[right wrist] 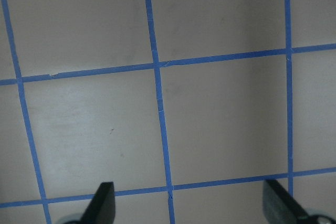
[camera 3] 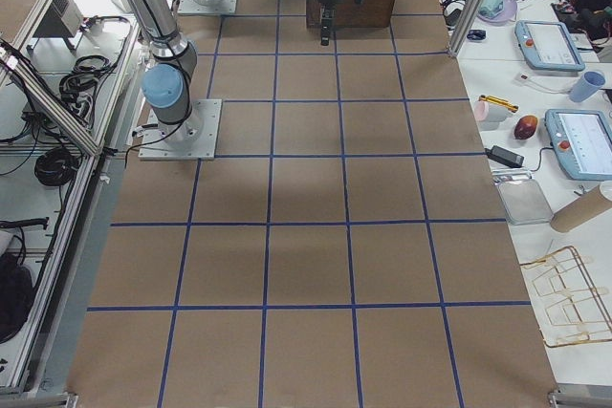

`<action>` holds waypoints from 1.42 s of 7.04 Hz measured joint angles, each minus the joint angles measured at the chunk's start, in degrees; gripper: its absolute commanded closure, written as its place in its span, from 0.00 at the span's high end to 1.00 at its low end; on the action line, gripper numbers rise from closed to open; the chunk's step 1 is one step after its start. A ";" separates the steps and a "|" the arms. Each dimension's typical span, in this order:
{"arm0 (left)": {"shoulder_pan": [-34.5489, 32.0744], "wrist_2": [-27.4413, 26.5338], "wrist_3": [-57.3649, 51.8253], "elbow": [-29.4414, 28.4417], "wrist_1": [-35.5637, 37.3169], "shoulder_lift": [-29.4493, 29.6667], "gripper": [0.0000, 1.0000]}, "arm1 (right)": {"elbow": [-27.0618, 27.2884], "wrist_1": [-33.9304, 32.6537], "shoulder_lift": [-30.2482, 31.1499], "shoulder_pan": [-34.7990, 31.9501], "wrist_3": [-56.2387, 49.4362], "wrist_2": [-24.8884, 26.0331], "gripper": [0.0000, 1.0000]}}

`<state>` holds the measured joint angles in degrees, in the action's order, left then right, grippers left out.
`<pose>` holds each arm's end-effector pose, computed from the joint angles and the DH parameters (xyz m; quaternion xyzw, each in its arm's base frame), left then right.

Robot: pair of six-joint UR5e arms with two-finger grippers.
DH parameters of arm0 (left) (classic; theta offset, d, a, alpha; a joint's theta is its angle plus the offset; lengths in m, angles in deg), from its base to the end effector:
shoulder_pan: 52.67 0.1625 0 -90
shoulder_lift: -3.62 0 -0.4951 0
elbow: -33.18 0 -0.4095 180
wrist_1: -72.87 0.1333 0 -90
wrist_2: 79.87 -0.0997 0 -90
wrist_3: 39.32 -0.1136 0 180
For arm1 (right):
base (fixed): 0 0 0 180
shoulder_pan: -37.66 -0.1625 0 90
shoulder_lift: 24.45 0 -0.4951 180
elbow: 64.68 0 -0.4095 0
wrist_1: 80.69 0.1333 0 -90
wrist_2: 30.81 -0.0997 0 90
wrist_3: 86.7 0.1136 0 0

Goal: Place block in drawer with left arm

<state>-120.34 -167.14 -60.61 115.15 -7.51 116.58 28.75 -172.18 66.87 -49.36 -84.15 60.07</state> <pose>0.1291 -0.6795 0.3907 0.0102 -0.9986 -0.0342 0.0393 0.1056 -0.5025 0.5277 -0.0482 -0.9988 -0.0054 0.0077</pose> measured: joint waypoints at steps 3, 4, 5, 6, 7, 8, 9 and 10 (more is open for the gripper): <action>0.40 -0.17 0.10 -0.42 -0.30 -0.48 1.00 | 0.00 0.00 0.00 0.00 0.00 0.00 1.00; 0.64 -0.27 0.09 -0.77 -0.76 -1.25 1.00 | 0.00 0.00 0.00 0.00 0.00 0.00 1.00; 0.64 -0.40 0.07 -1.13 -1.22 -2.43 1.00 | 0.00 0.00 0.00 0.00 0.00 0.00 1.00; 0.33 -0.52 0.14 -1.34 -1.83 -4.20 1.00 | 0.00 0.00 0.00 0.00 0.00 0.00 1.00; -0.17 -0.63 0.51 -1.33 -2.89 -6.69 1.00 | 0.00 0.00 0.00 0.00 0.00 0.00 1.00; -0.52 -0.62 1.01 -1.29 -4.88 -9.70 1.00 | 0.00 0.00 0.00 0.00 0.00 0.00 1.00; -0.69 -0.51 1.27 -1.15 -7.12 -12.72 1.00 | 0.00 0.00 0.00 0.00 0.00 0.00 1.00; -0.77 -0.44 1.37 -0.84 -8.56 -15.46 1.00 | 0.01 0.00 0.00 0.00 0.00 0.00 1.00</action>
<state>-121.12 -167.58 -59.24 114.31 -16.08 101.12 28.76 -172.18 66.87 -49.35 -84.15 60.07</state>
